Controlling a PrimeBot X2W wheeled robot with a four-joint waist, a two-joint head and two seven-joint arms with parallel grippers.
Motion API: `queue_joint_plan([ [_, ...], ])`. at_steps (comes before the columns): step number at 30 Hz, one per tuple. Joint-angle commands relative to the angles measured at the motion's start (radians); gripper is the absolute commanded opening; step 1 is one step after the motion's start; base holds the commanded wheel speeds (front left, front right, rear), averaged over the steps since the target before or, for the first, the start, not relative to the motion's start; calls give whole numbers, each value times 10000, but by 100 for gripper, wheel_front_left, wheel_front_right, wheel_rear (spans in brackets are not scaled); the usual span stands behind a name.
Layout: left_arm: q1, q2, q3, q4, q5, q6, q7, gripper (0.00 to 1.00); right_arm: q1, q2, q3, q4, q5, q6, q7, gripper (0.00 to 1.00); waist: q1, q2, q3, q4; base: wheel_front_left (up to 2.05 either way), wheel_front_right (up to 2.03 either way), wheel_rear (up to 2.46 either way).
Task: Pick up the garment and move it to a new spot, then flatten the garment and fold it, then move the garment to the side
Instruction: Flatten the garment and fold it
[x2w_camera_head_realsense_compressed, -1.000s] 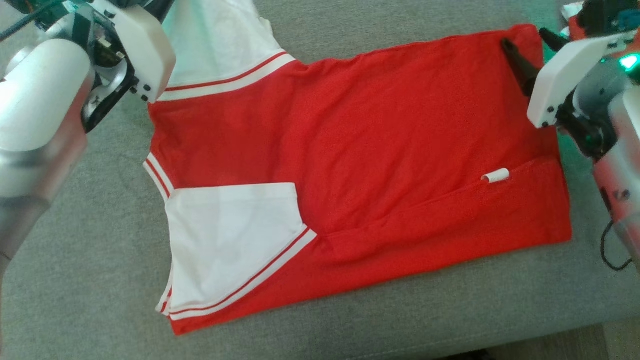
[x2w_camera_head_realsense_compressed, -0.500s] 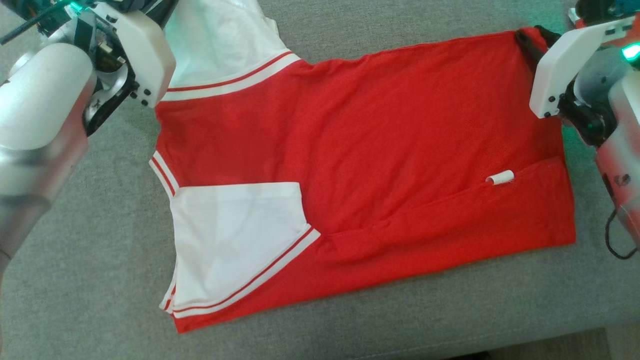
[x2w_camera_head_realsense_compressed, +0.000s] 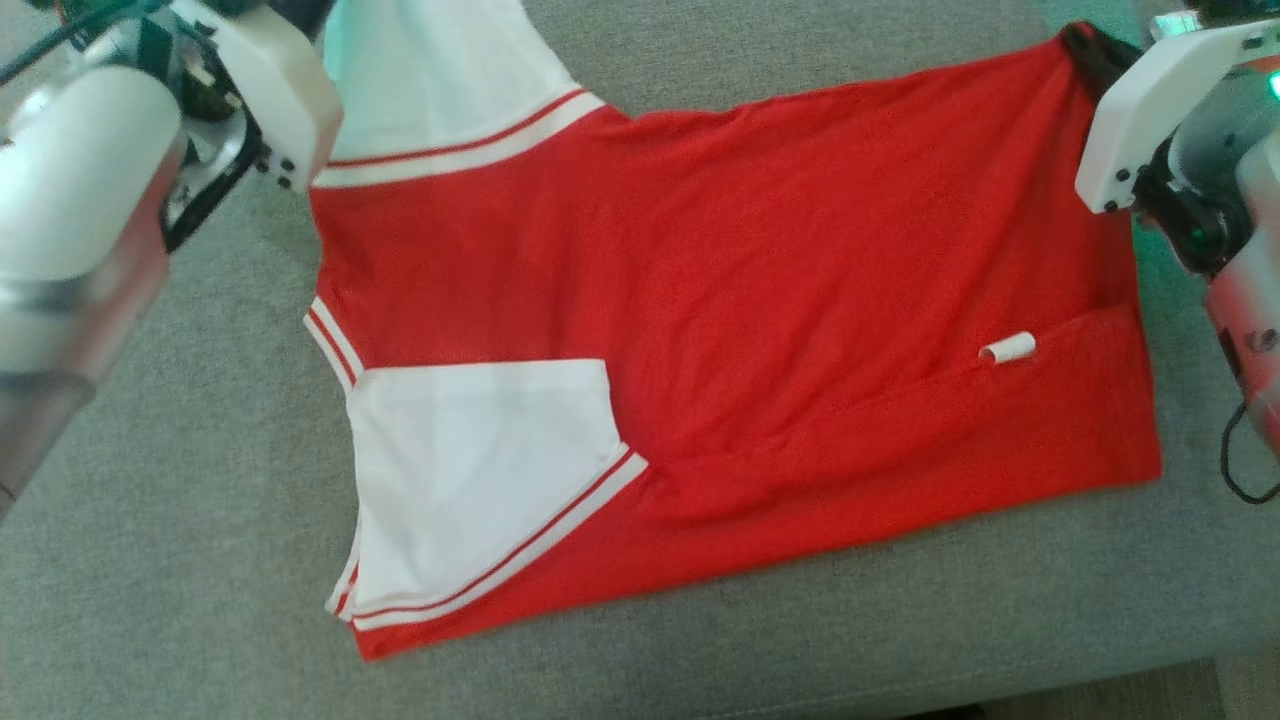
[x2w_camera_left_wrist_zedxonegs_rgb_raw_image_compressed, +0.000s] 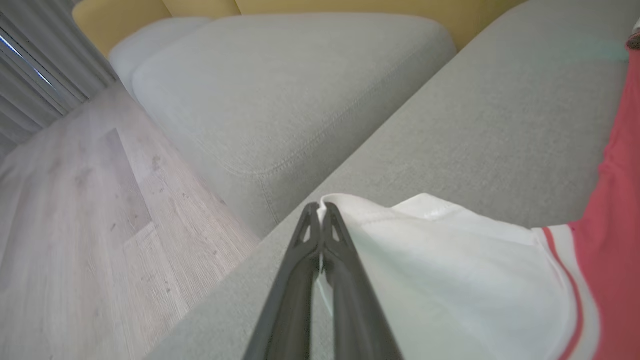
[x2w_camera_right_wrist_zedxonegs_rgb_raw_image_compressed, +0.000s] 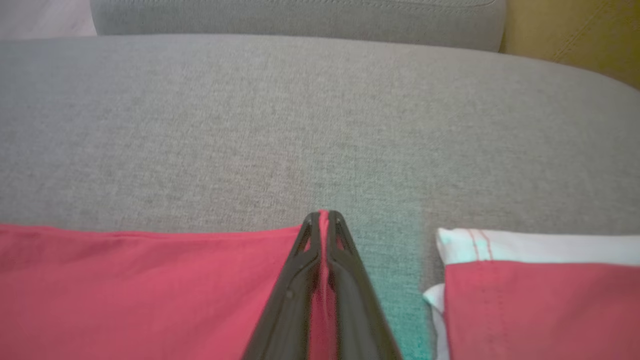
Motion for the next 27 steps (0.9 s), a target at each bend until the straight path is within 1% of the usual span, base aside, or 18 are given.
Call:
queue_joint_plan([
  [1,-772,351,418,-106,92,76,-176,0,-235,-178,-33,-247,71,-9,-178,0,0,0,-5,1,0,0,0],
  [2,-922,330,481,-30,250,174,-674,0,-345,-205,-109,-271,143,-9,-515,0,0,0,-20,-1,0,0,0],
  [3,-922,330,481,-30,250,174,-674,0,-345,-205,-109,-271,143,-9,-515,0,0,0,-20,-1,0,0,0],
  [4,-1004,319,487,4,347,194,-916,0,-398,-215,-135,-288,170,-9,-681,0,0,0,-31,-1,0,0,0],
  [5,-1187,278,570,79,520,357,-1453,0,-527,-254,-265,-269,222,-9,-1068,0,0,0,-53,6,0,0,0],
  [8,-1406,219,701,216,677,555,-2131,0,-695,-286,-460,-218,298,-9,-1556,0,0,0,-120,30,0,0,0],
  [15,-993,144,805,421,289,463,-2423,0,-346,-558,-493,-337,641,-9,-2054,0,0,0,-433,228,0,0,0],
  [19,-241,289,892,6,-12,610,-2586,0,299,-797,-467,-576,914,-9,-2324,0,0,0,-651,379,0,0,0],
  [23,704,645,1088,-820,-317,999,-2762,0,1034,-1098,-560,-828,1127,-9,-2577,0,0,0,-880,592,0,0,0],
  [27,1821,1048,1150,-1921,-520,1483,-2853,0,1790,-1354,-727,-1074,1266,-9,-2808,0,0,0,-1159,812,0,0,0],
])
